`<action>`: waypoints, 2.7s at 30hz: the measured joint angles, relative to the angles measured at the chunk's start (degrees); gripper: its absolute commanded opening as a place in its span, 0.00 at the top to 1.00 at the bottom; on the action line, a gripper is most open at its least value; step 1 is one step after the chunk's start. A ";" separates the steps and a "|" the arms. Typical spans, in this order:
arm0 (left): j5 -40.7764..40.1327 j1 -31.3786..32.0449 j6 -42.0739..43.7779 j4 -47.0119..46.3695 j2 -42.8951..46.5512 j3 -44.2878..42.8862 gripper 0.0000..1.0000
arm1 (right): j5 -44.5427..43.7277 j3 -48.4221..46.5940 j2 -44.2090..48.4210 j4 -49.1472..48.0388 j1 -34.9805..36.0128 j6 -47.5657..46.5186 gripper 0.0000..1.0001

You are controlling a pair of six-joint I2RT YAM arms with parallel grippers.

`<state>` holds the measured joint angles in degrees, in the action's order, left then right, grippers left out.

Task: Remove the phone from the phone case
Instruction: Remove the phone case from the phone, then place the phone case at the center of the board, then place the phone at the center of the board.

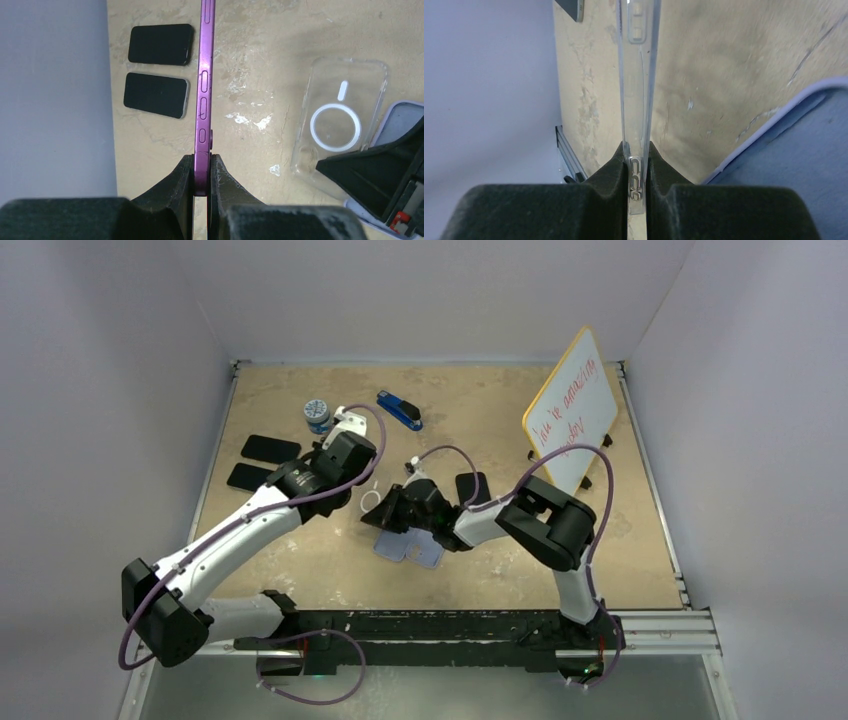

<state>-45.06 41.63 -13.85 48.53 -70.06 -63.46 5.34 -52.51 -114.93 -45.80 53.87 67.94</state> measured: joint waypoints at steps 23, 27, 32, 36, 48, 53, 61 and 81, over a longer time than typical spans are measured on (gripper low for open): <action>5.35 -12.00 1.31 -3.48 -0.15 2.47 1.00 | -4.31 0.57 4.20 7.91 6.14 0.98 0.36; 4.96 -15.85 0.94 -3.26 -2.03 2.47 1.00 | -3.82 0.55 8.59 11.72 6.14 -3.50 0.33; 4.81 -21.70 0.92 -4.26 -4.15 3.39 1.00 | -2.86 0.55 14.95 17.14 6.14 -10.60 0.21; 4.85 -26.93 0.76 -4.48 -6.19 4.46 1.00 | -3.15 0.55 21.11 20.76 6.14 -17.05 0.18; 3.08 -40.11 -1.18 -5.79 -11.10 6.49 1.00 | -5.75 7.52 26.69 22.60 5.57 -27.17 0.17; 3.32 -44.78 -2.01 -5.81 -15.37 6.49 1.00 | -12.48 13.42 31.91 21.70 5.03 -30.88 0.17; 3.80 -45.68 -4.59 -4.20 -21.42 6.29 1.00 | -20.37 20.74 37.83 15.28 4.50 -32.72 0.18; 14.82 -42.66 -10.78 -3.52 -27.39 5.86 0.51 | -25.42 22.08 38.95 11.56 4.50 -35.45 0.18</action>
<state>-30.24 -1.04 -24.62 45.01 -97.45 -57.60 -20.08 -30.44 -75.99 -34.24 58.37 32.49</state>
